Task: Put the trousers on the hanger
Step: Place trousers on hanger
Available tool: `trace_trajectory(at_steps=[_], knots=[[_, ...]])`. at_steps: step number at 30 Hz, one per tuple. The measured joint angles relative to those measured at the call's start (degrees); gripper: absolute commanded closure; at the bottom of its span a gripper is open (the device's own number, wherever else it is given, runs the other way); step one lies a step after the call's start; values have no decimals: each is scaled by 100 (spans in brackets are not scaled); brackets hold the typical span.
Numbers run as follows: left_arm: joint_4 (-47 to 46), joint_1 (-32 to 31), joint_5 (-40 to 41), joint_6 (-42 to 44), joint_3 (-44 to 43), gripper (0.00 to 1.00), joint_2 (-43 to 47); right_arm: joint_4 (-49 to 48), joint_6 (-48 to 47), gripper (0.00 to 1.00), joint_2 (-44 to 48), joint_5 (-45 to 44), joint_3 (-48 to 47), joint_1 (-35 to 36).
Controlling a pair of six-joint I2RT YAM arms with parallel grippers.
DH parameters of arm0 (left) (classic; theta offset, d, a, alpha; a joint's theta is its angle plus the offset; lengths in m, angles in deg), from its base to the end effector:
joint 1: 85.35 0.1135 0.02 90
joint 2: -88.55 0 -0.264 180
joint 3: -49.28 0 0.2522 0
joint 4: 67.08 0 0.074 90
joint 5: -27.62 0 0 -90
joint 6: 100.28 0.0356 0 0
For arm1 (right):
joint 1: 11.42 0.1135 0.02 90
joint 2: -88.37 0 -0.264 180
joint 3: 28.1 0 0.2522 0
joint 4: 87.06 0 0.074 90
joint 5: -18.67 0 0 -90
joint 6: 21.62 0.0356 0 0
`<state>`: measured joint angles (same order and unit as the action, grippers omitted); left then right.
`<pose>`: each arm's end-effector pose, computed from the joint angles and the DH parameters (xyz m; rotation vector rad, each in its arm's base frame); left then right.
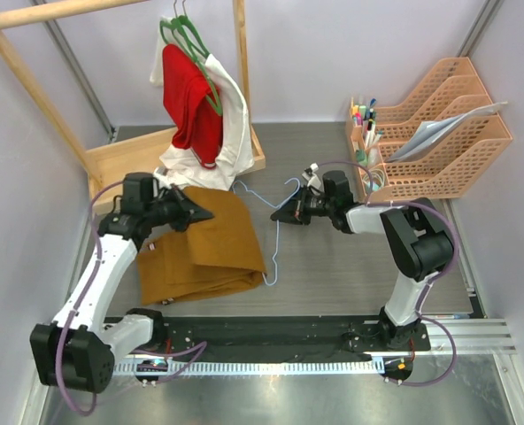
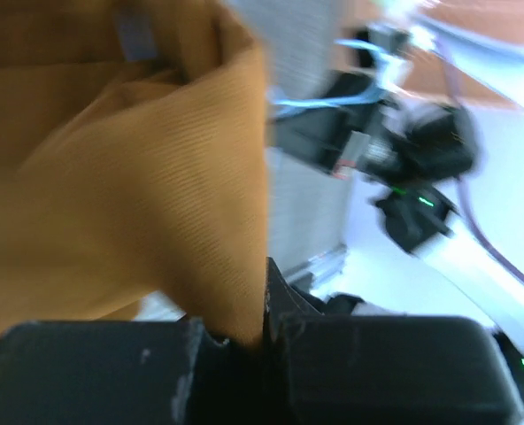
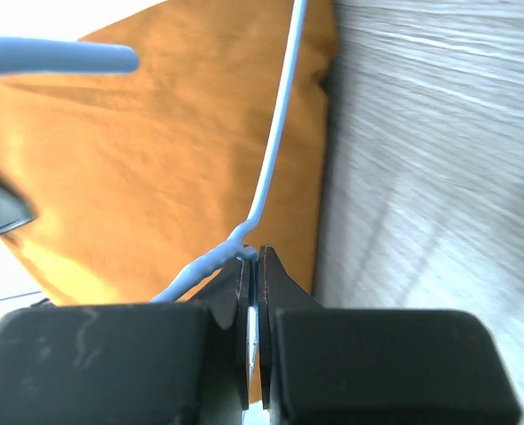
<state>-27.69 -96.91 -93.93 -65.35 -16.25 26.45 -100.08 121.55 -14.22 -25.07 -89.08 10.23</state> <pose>0.2242 -0.0649 0.3006 -0.5579 2.3137 -1.2159 0.3183 0.1540 0.1565 0.0618 2.3197 1.5747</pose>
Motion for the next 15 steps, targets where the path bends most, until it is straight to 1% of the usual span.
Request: trace_trajectory(at_steps=[3,4,6,8,10,13,15], knots=[[927,763,87,369,212,100,216,203,-103,99,-127,-96,-76,2],[1335,1003,256,518,280,100,236,256,-140,99,-168,-116,-111,4],[1858,1224,549,684,369,100,190,319,-203,99,-210,-118,-170,22],[2275,1322,870,782,439,100,11,444,-291,99,-243,-118,-278,50],[2518,1346,1054,807,459,100,-485,597,-407,99,-243,-118,-378,66],[2457,1331,1060,776,577,100,-1416,787,-595,99,-216,-118,-455,37],[2382,1167,1134,789,538,100,-1945,911,-699,99,-177,-109,-426,-68]])
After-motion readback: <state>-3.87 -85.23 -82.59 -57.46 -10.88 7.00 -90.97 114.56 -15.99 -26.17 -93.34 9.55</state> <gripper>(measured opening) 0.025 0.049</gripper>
